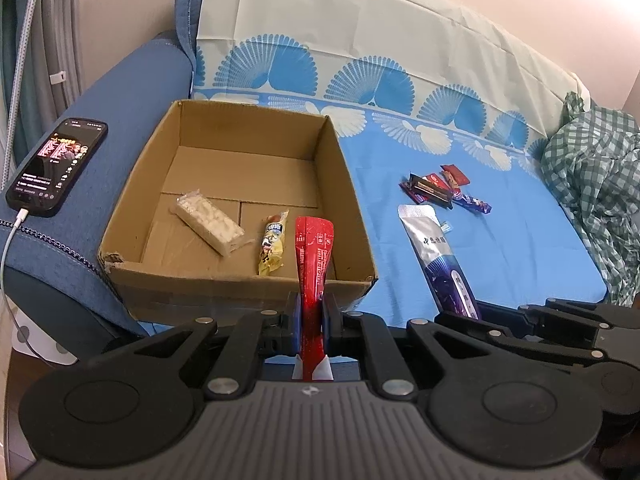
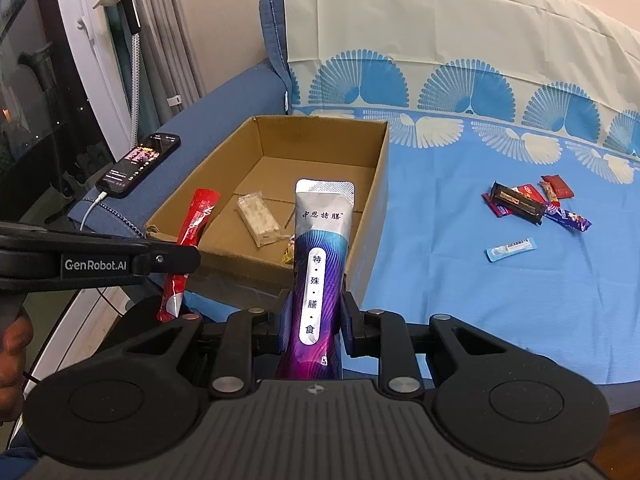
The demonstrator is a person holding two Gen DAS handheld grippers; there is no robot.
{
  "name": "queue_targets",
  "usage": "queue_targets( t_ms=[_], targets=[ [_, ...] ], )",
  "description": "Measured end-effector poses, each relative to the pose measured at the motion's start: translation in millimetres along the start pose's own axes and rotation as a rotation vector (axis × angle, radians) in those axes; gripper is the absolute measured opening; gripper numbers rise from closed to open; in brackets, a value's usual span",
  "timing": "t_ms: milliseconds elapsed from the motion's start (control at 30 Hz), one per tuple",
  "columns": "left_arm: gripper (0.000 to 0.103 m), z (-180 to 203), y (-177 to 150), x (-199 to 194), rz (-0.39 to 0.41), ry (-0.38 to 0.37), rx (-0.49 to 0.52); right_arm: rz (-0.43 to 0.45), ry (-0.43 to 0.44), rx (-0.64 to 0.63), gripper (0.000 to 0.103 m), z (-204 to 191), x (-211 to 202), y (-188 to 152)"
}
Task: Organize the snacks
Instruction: 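Carry the red stick and purple tube into the box with both tools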
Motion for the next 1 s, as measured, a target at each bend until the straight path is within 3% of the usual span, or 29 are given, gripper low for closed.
queue_targets(
  t_ms=[533, 1000],
  targets=[
    [0.011, -36.5, 26.7, 19.2, 0.021, 0.038, -0.038, -0.007, -0.006, -0.023, 0.026, -3.4, 24.4, 18.3],
    [0.011, -76.6, 88.6, 74.5, 0.053, 0.079, -0.034, -0.008, 0.046, -0.036, 0.026, -24.5, 102.5, 64.5]
  ],
)
Point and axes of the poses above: each gripper's, at about its wrist camera, not at the fingertips, and x roughly the way its jaws point, z to its right, y to its top, the point moved 9 cm from there along x, roughly the way its jaws point, and after that the axes turned 11 degrees about z, right-handed, at the moved point
